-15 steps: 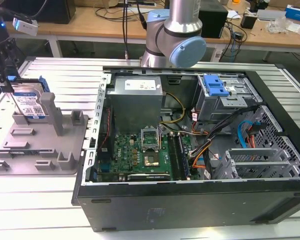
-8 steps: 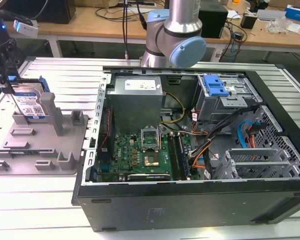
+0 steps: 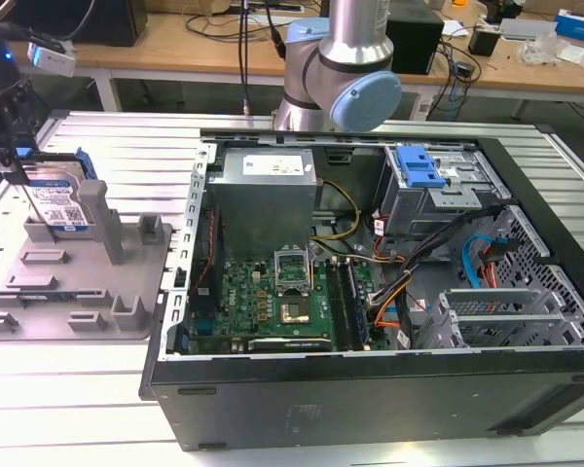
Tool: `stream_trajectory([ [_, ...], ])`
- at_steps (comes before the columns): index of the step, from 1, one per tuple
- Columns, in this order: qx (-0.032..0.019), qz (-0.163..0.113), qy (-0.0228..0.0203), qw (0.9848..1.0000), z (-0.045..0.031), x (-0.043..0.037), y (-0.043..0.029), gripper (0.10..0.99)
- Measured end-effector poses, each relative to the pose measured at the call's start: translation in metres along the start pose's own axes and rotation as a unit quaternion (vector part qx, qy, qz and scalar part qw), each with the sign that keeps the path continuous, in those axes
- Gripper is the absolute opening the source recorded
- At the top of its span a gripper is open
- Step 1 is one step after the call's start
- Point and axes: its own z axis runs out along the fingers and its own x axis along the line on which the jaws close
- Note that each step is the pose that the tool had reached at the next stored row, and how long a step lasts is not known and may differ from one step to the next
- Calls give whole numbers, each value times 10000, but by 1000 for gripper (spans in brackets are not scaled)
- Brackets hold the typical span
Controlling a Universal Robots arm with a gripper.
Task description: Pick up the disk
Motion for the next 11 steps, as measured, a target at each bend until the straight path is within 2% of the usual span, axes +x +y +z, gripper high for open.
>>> stream_trajectory([
  [2,0,0,0,10000,2,0,0,525],
  [3,0,0,0,10000,2,0,1,455],
  [11,4,0,0,10000,3,0,8,455],
])
